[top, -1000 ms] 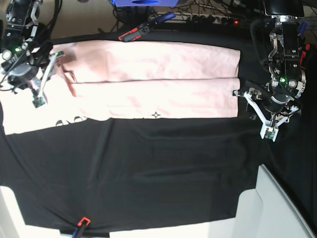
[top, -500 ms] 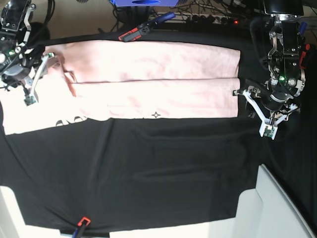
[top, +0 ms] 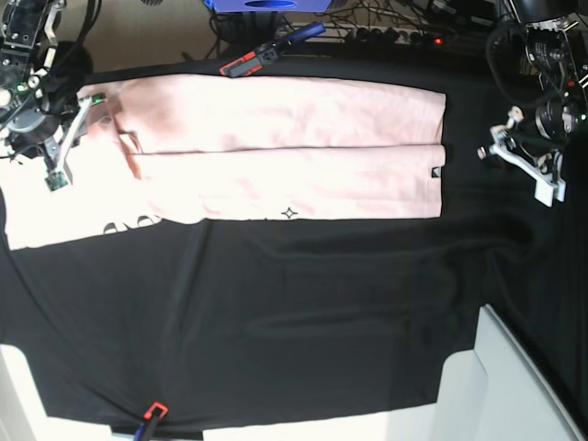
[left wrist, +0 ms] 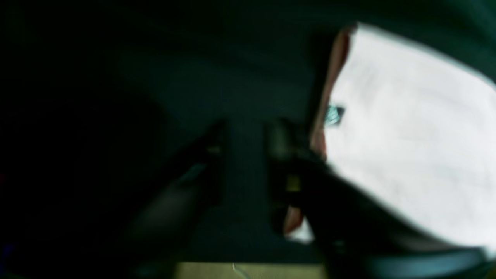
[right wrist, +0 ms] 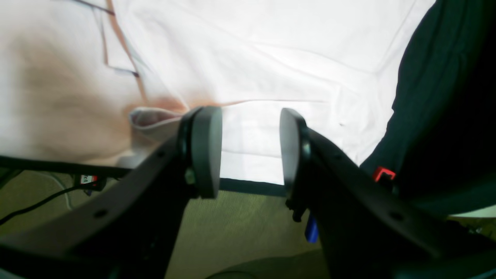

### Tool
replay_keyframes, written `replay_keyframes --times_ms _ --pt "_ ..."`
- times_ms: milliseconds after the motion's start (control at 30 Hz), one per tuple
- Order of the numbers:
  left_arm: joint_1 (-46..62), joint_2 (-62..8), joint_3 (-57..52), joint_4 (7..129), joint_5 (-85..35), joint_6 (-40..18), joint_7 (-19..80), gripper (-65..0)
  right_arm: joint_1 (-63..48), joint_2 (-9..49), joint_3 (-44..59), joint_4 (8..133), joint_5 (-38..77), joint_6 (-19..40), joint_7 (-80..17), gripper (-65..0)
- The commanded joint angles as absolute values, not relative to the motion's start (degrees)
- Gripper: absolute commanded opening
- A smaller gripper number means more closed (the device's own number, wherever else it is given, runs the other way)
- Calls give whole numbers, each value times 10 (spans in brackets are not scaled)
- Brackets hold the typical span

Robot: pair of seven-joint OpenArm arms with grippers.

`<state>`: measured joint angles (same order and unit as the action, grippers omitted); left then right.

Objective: Fold the T-shirt properly
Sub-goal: 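Grasp the strip's end with the left gripper and pull the layers open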

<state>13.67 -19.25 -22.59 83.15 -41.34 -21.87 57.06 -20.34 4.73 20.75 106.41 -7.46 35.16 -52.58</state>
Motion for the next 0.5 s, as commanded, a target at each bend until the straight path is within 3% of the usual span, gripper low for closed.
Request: replay_keyframes --times_ms 0,100,467 --pt "131 -208 -231 829 -434 -244 562 -361 -202 52 210 1073 -72 352 -520 -425" --pt "128 -206 -233 802 -440 -267 570 -267 -204 52 210 1073 -72 352 -520 -425" --pt "72 -178 -230 720 -444 -269 574 -257 -216 52 210 1073 -71 353 -520 -425"
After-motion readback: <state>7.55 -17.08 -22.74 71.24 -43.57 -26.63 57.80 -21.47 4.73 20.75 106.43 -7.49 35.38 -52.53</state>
